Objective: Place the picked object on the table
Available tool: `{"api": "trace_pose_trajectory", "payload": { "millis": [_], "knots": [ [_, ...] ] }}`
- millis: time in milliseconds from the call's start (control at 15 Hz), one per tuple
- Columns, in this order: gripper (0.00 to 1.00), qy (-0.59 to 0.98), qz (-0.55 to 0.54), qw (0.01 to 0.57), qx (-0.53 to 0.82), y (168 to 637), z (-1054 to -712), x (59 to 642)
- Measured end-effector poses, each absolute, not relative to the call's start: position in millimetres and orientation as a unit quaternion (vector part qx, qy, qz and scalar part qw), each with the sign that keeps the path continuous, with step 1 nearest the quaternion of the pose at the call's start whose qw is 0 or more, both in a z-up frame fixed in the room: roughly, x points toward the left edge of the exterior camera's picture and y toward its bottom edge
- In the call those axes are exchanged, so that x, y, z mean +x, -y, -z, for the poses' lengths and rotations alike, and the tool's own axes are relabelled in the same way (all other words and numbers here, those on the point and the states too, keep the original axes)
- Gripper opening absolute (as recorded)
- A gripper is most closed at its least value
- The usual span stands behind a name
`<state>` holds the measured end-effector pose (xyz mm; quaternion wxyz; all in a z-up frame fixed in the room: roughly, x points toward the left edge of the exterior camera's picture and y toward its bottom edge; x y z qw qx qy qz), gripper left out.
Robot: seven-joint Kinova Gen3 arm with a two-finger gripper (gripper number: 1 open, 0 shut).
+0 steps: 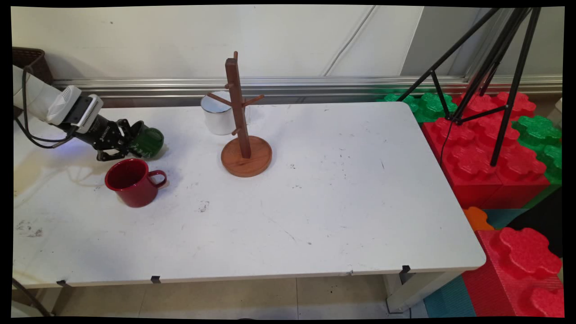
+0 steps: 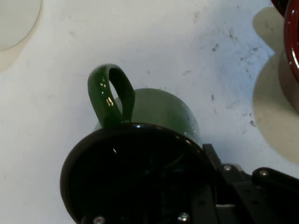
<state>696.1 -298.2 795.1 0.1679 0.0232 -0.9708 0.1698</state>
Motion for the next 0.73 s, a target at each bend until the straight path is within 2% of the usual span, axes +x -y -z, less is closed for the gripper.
{"api": "trace_pose_trajectory", "payload": {
  "millis": [133,200,733],
  "knots": [
    [0.00,0.971,-0.170,0.167,0.022,298.4,-794.3,696.0],
    [1.00,0.971,-0.170,0.167,0.021,298.6,-794.1,695.7],
    [1.00,0.968,-0.177,0.175,0.018,303.2,-798.6,692.2]
  ]
}}
